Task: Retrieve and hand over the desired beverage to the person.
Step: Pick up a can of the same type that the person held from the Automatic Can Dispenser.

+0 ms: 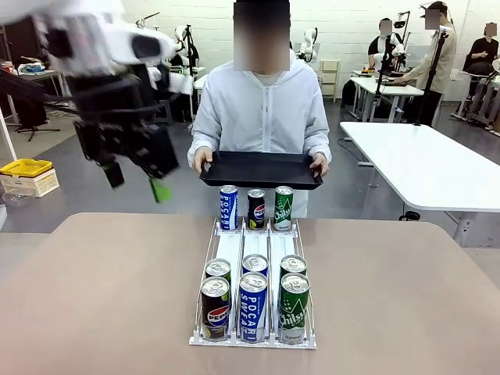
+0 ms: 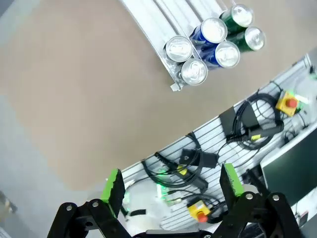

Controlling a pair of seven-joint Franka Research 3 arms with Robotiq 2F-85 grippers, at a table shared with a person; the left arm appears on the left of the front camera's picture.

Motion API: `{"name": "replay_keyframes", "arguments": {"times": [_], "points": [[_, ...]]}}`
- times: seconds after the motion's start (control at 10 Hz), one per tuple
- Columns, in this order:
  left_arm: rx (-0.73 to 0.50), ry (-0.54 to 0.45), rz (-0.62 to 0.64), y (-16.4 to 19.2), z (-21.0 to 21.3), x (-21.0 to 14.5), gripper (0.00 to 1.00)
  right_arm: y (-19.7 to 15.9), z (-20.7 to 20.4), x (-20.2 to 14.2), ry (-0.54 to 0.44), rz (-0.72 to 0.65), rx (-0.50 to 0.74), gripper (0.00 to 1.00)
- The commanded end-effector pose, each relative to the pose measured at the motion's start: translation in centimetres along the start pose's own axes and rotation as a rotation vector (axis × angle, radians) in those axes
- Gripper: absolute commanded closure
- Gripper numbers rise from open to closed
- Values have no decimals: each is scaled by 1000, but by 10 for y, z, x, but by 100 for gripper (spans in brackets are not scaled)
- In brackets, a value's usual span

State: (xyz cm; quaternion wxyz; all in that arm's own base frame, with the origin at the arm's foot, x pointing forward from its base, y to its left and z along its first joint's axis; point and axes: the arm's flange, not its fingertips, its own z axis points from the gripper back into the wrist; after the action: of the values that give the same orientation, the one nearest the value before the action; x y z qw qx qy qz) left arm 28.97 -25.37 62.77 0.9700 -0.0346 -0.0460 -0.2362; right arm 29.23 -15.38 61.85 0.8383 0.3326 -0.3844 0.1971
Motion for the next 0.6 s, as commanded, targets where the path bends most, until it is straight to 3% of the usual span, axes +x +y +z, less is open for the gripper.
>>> {"name": "replay_keyframes", "arguments": {"times": [0.0,0.2,0.5], "points": [[82,-43,104,-19,-23,14,0,-2,1,4,-20,14,25,0],[95,-142,202,-38,-39,23,0,-2,1,4,-20,14,25,0],[52,-88,152,-37,-32,19,0,-2,1,4,-20,14,25,0]]}}
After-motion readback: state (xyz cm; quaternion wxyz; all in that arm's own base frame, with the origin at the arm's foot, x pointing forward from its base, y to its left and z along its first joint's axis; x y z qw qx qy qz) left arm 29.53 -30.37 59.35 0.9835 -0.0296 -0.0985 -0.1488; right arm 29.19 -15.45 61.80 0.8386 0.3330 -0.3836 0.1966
